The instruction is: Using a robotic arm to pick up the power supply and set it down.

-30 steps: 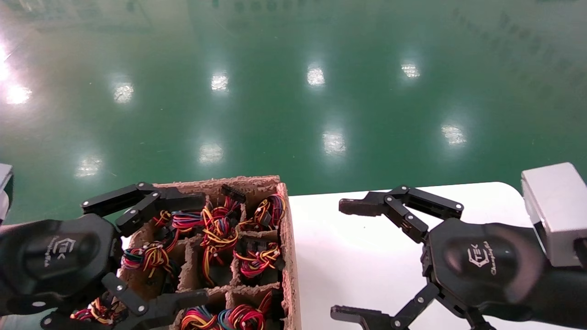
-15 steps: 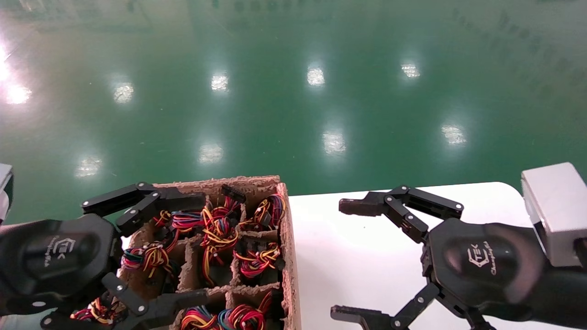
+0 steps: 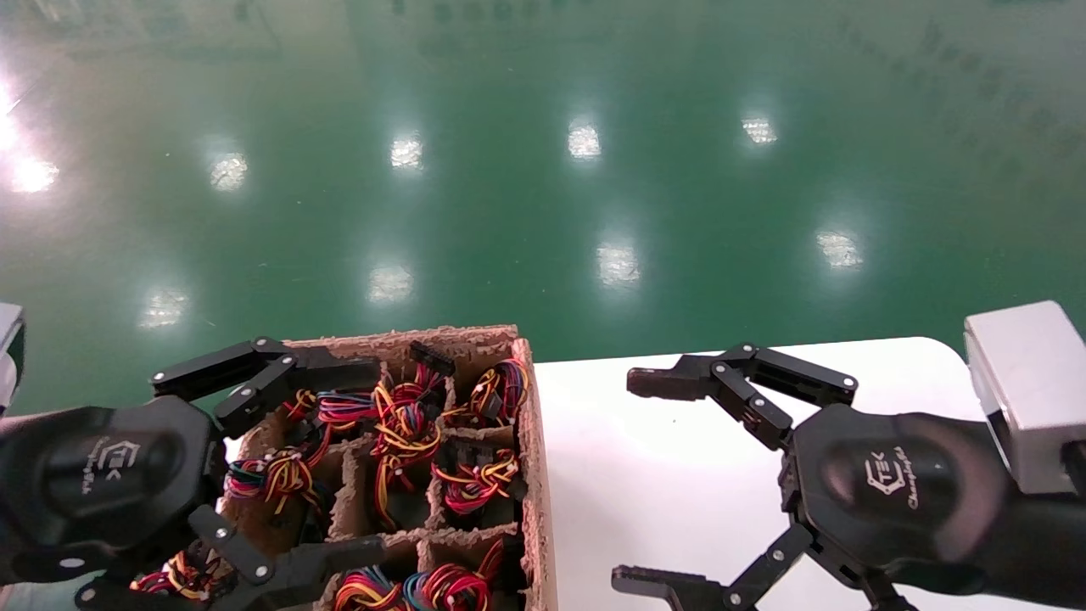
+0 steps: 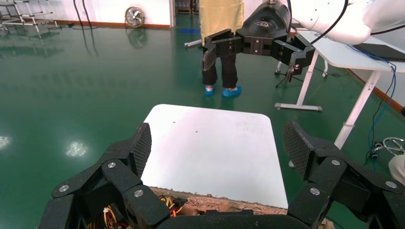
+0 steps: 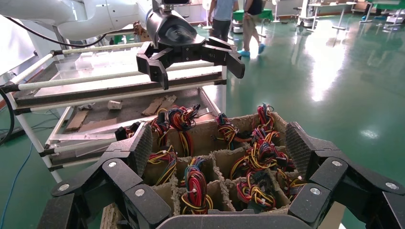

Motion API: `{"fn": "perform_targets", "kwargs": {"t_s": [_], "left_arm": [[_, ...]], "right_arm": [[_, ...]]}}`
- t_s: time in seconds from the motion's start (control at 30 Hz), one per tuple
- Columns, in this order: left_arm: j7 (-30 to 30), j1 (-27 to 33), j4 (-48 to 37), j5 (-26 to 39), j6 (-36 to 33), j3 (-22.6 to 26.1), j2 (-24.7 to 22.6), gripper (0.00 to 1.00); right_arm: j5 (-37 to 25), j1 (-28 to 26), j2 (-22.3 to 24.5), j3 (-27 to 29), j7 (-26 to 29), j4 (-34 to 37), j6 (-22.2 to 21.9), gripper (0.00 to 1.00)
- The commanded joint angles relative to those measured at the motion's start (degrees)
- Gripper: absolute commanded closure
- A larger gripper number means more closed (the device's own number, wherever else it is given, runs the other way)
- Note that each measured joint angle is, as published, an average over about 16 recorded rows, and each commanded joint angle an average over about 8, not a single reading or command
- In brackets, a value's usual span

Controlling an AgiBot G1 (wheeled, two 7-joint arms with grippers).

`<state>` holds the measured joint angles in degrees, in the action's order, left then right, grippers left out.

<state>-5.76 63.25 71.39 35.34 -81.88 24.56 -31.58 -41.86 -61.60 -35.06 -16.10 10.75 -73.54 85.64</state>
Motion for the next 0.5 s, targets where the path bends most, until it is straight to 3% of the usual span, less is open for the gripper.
{"fn": "perform_targets", "kwargs": {"t_s": [0.03, 0.5], "left_arm": [[0.0, 0.0, 0.0, 0.0, 0.0, 0.0, 0.0, 0.0], [0.0, 0.0, 0.0, 0.0, 0.0, 0.0, 0.0, 0.0]], "right_arm": [[0.0, 0.0, 0.0, 0.0, 0.0, 0.0, 0.0, 0.0], [0.0, 0.0, 0.0, 0.0, 0.0, 0.0, 0.0, 0.0]]}}
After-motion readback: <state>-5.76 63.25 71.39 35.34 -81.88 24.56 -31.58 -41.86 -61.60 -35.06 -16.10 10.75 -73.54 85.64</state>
